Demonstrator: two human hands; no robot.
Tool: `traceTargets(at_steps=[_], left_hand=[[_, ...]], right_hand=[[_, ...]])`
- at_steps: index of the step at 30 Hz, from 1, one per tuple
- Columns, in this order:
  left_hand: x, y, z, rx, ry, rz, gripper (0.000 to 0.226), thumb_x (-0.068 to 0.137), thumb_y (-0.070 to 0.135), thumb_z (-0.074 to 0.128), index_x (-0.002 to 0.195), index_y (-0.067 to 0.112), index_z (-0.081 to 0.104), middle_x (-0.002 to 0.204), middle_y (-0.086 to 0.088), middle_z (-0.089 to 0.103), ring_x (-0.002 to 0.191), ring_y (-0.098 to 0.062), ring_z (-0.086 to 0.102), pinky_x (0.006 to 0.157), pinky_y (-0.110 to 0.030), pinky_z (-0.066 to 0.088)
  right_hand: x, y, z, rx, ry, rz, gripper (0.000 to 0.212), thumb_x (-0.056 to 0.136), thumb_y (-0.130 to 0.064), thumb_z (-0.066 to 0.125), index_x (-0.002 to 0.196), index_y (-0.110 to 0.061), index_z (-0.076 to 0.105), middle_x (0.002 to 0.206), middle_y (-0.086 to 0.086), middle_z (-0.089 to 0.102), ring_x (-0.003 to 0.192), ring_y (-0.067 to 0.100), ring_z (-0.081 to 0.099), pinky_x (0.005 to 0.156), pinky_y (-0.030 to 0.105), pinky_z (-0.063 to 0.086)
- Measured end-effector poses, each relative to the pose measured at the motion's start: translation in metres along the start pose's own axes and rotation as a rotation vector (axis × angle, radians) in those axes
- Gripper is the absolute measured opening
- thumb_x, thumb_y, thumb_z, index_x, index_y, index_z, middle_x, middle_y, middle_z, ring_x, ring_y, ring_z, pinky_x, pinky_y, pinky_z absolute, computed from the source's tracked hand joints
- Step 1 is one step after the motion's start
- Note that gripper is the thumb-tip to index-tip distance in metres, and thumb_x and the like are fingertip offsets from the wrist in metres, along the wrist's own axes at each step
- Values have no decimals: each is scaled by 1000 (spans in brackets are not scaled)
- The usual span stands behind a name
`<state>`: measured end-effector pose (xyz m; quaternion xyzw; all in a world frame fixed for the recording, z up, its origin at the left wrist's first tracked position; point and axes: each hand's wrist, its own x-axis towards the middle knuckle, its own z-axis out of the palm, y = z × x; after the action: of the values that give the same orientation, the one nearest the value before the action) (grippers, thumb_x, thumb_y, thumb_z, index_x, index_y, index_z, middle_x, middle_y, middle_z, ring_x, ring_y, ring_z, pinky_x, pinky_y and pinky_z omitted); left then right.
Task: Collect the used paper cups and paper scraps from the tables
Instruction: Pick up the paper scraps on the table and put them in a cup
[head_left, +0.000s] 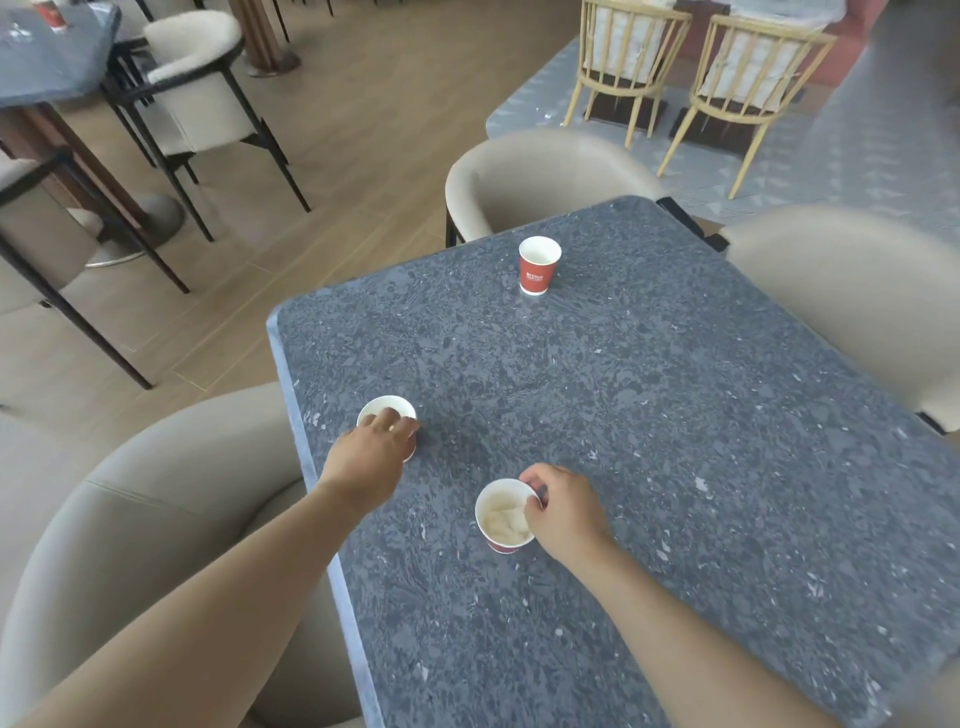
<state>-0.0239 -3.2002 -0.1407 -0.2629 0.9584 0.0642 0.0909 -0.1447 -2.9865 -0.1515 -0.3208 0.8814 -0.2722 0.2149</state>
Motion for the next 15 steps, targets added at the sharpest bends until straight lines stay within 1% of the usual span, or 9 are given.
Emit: traceTargets(at_steps=[2,5,7,11,15], left_hand=[[5,-6,6,17,-34,-22,47,86,9,51,129,22,38,125,-3,50,111,-26,53,83,-38,48],[10,-9,11,38,-77,-19,49,83,4,48,126,27,40,114,0,59,97,-27,60,69,-37,47],[14,-6,11,54,-78,9,49,83,3,47,123,29,43,111,2,61,96,-26,60,64,-35,45],[31,9,6,4,-19,87,42,86,6,46,121,29,49,109,4,61,101,-23,57,69,-35,48],[50,33,-2,-41,30,158,40,86,6,46,118,29,50,107,3,61,100,-22,56,67,-33,47]], right_hand=[[6,0,-1,19,22,18,20,81,-5,55,95,-15,63,96,0,66,84,19,58,73,30,49],[12,0,-2,55,57,40,18,81,-5,56,94,-14,63,94,1,66,82,18,59,73,31,50],[16,3,-3,78,87,63,17,80,-5,56,93,-14,63,92,0,67,81,18,59,71,30,49],[28,9,-8,117,146,119,17,80,-5,57,92,-15,63,91,-1,66,80,17,59,68,26,47],[40,9,-15,164,185,147,17,82,-5,56,95,-15,62,93,-1,64,83,16,58,71,30,50]])
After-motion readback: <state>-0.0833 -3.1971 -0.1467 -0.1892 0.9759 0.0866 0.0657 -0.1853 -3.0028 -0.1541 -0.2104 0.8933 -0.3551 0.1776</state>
